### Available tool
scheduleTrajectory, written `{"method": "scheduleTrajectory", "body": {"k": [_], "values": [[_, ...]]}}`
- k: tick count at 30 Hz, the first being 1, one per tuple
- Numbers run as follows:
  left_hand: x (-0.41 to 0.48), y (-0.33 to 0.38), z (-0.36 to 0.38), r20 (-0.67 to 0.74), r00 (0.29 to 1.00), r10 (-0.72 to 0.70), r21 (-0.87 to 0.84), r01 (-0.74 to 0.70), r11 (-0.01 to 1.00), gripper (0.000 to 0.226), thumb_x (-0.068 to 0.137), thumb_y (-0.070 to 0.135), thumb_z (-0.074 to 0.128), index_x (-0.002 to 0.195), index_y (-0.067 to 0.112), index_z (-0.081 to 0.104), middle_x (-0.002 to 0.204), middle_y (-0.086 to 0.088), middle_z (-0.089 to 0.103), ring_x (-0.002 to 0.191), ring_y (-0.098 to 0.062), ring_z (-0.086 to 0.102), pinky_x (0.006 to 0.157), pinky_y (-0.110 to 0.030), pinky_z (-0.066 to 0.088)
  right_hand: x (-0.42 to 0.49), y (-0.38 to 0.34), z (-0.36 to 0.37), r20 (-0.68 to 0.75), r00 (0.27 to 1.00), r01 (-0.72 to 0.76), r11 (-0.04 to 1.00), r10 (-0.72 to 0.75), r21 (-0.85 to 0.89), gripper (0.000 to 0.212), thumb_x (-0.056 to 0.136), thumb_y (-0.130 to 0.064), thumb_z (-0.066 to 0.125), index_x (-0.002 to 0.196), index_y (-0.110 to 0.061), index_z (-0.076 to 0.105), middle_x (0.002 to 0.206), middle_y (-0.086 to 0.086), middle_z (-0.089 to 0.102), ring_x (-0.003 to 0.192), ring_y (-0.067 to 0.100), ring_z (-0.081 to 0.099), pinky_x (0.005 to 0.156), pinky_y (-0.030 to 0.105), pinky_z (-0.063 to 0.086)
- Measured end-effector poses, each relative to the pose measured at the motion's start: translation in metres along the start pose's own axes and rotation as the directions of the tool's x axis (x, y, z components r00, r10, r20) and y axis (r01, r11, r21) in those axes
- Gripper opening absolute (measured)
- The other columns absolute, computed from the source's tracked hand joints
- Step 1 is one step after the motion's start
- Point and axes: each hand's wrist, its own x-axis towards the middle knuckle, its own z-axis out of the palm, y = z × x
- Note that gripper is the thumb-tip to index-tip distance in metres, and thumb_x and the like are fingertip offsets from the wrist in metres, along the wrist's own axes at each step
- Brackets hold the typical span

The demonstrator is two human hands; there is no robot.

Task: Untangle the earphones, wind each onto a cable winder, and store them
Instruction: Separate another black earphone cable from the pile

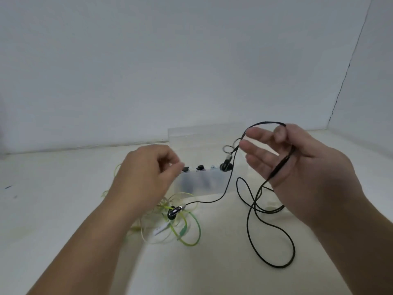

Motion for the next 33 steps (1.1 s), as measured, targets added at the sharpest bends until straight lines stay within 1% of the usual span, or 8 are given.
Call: {"method": "scheduleTrajectory", "body": {"k": [3,6,12,15,18,21,24,33], "values": [[-0.006,0.018,-0.004,0.268,0.958,0.101,-0.407,0.018,0.913,0.023,0.075,0.045,0.074,0.076,0.023,0.074,0.063,0.002,0.063,0.06,-0.012,0.055,0.058,-0.025,0.044,0.0,0.0,0.0,0.02,1.0,-0.015,1.0,0.015,-0.003,0.036,0.101,-0.022,0.038,0.068,-0.013,0.047,0.104,0.016,0.073,0.099,0.036,0.072,0.073,0.033,0.06],[-0.007,0.012,-0.005,0.486,0.869,0.091,-0.313,0.076,0.947,0.016,0.07,0.029,0.088,0.072,0.023,0.073,0.061,0.005,0.062,0.058,-0.011,0.055,0.058,-0.024,0.045,0.001,-0.002,-0.002,-0.033,0.999,0.015,1.0,-0.014,0.026,0.035,0.102,-0.021,0.038,0.069,-0.013,0.047,0.106,0.015,0.073,0.1,0.035,0.072,0.075,0.035,0.06],[-0.007,0.008,-0.012,0.658,0.752,0.037,-0.169,0.1,0.981,0.011,0.073,0.017,0.086,0.076,0.022,0.076,0.065,-0.004,0.06,0.059,-0.011,0.052,0.062,-0.029,0.044,0.005,-0.001,-0.008,-0.188,0.98,0.069,0.996,-0.057,0.062,0.036,0.104,-0.016,0.04,0.069,-0.012,0.048,0.103,0.017,0.074,0.095,0.035,0.074,0.072,0.034,0.061],[-0.008,0.009,-0.016,0.666,0.745,0.043,-0.195,0.118,0.974,0.011,0.073,0.032,0.079,0.079,0.023,0.08,0.067,-0.011,0.062,0.062,-0.012,0.053,0.064,-0.03,0.043,0.008,0.001,-0.011,-0.259,0.963,0.09,0.995,-0.074,0.051,0.034,0.102,-0.013,0.042,0.068,-0.01,0.049,0.1,0.018,0.074,0.091,0.034,0.074,0.069,0.034,0.061],[-0.007,0.008,-0.014,0.574,0.819,0.016,-0.219,0.135,0.966,0.02,0.081,0.042,0.068,0.078,0.027,0.08,0.071,-0.003,0.068,0.065,-0.012,0.055,0.065,-0.027,0.043,0.011,0.003,-0.013,-0.293,0.954,0.057,0.998,-0.057,-0.006,0.034,0.1,-0.01,0.043,0.066,-0.01,0.049,0.101,0.018,0.075,0.088,0.034,0.075,0.067,0.033,0.06],[-0.007,0.01,-0.012,0.469,0.883,-0.031,-0.221,0.151,0.963,0.027,0.097,0.025,0.063,0.075,0.024,0.079,0.058,0.008,0.06,0.055,-0.004,0.049,0.054,-0.017,0.038,0.01,0.007,-0.011,-0.297,0.954,-0.001,0.996,-0.026,-0.093,0.031,0.097,-0.007,0.044,0.066,-0.01,0.05,0.1,0.019,0.075,0.084,0.034,0.075,0.063,0.032,0.06],[-0.006,0.011,-0.011,0.391,0.92,-0.016,-0.173,0.09,0.981,0.031,0.099,0.023,0.056,0.077,0.026,0.078,0.064,-0.011,0.06,0.058,-0.011,0.048,0.054,-0.021,0.036,0.007,0.01,-0.006,-0.277,0.961,-0.028,0.988,-0.016,-0.153,0.027,0.096,-0.006,0.045,0.07,-0.008,0.052,0.098,0.019,0.075,0.081,0.036,0.075,0.066,0.035,0.059],[-0.002,0.0,-0.009,0.44,0.894,-0.081,-0.177,0.174,0.969,0.022,0.095,0.015,0.063,0.081,0.022,0.077,0.055,0.007,0.051,0.05,-0.009,0.041,0.053,-0.024,0.036,0.005,0.011,-0.003,-0.257,0.966,-0.031,0.974,-0.029,-0.225,0.031,0.1,-0.011,0.044,0.07,-0.009,0.052,0.097,0.017,0.075,0.075,0.035,0.074,0.056,0.03,0.056]]}}
